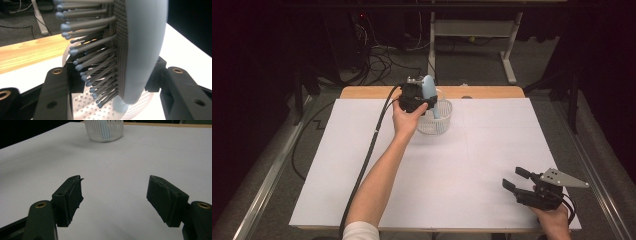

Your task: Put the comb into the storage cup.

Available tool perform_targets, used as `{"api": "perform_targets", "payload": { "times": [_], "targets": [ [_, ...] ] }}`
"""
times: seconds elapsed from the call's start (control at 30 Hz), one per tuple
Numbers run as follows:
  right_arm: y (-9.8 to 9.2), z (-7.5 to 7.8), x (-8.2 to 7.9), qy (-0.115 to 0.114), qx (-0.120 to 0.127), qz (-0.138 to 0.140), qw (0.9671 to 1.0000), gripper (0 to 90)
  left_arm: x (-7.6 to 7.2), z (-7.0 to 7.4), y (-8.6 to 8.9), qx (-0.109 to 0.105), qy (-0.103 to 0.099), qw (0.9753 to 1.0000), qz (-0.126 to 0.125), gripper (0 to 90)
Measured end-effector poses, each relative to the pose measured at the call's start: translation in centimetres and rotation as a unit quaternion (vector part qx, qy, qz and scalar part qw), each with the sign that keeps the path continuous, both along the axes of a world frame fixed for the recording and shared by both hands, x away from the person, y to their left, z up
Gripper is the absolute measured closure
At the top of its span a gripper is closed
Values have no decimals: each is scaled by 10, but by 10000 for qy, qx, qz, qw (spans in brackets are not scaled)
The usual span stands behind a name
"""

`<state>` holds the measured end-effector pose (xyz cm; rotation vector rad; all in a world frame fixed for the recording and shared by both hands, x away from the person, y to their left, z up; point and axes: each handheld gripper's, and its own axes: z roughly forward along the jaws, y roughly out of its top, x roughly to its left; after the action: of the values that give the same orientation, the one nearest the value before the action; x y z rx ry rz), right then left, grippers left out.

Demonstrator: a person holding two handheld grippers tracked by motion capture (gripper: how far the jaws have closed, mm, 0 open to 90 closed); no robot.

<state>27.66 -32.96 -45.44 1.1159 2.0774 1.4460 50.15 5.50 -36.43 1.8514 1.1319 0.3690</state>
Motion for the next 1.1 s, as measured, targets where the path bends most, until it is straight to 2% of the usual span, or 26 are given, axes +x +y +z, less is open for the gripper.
{"api": "perform_targets", "payload": {
  "times": [0.13,0.57,1.1],
  "targets": [
    [0,0,0,1,-2,-3,10000,290,-1,2,3,110,6,9999,-2,446],
    [0,0,0,0,-4,2,10000,290,-1,4,9,158,66,9999,18,417],
    [0,0,0,2,-11,6,10000,290,0,4,18,385,163,9990,148,358]
  ]
}}
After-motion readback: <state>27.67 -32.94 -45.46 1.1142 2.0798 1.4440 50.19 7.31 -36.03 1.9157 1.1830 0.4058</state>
